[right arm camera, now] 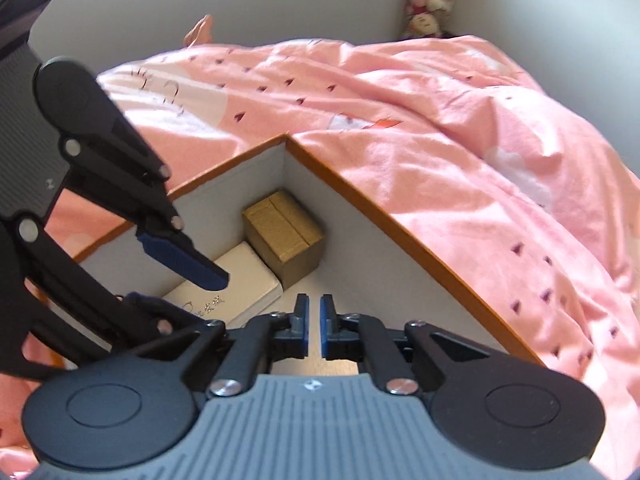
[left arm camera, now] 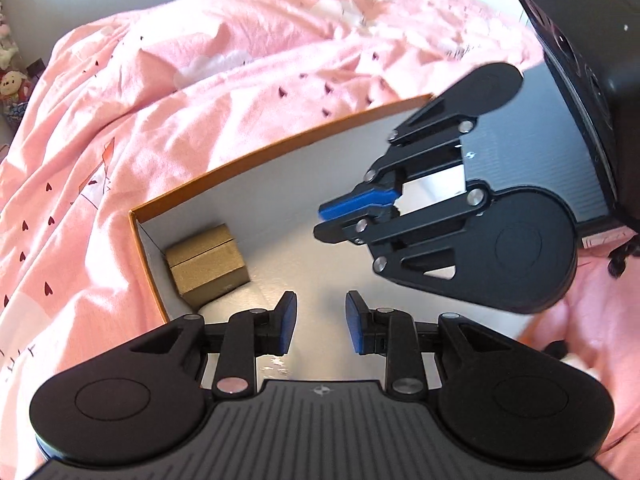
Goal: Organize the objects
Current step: 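Lift both tools up out of the orange box, then reach the left tool to the pink backpack while the right tool reaches the pink card holder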
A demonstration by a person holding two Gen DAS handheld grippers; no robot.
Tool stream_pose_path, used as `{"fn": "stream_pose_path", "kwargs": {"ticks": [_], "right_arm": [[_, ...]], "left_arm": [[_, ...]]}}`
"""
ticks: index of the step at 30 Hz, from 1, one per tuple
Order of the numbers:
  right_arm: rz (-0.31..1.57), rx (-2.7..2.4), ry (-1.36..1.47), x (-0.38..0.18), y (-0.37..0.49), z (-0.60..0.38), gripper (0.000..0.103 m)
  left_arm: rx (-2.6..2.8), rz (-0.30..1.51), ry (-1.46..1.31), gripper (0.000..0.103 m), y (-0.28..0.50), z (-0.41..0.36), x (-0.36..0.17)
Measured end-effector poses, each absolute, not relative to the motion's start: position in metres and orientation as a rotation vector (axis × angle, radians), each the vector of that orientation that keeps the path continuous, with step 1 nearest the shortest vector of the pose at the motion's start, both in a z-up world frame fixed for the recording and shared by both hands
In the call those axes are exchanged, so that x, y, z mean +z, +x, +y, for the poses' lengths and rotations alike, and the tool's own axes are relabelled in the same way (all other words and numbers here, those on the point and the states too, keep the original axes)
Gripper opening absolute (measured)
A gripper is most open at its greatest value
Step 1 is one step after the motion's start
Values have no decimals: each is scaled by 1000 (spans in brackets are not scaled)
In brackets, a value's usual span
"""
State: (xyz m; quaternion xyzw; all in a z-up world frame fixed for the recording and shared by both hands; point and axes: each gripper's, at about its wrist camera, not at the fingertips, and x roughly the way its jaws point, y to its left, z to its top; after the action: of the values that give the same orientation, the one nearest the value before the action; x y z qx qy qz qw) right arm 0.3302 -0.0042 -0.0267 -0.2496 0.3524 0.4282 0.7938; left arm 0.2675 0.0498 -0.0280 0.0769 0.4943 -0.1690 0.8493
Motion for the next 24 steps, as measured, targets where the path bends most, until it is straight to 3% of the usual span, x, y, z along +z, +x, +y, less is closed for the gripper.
{"fn": "stream_pose_path", "kwargs": {"ticks": [2, 4, 15, 24], "right_arm": [[730, 871, -506, -15, 318, -20, 19], [699, 830, -469, -4, 303, -39, 39], [801, 784, -228, -3, 209, -114, 41], [914, 899, -298, -38, 132, -113, 41]], "left_arm": [[-364, 1002, 127, 35, 249, 46, -16], [-354, 982, 91, 37, 228, 43, -7], [-264, 1078, -183, 41, 131, 75, -18], [-232, 1199, -206, 49, 72, 71, -47]]}}
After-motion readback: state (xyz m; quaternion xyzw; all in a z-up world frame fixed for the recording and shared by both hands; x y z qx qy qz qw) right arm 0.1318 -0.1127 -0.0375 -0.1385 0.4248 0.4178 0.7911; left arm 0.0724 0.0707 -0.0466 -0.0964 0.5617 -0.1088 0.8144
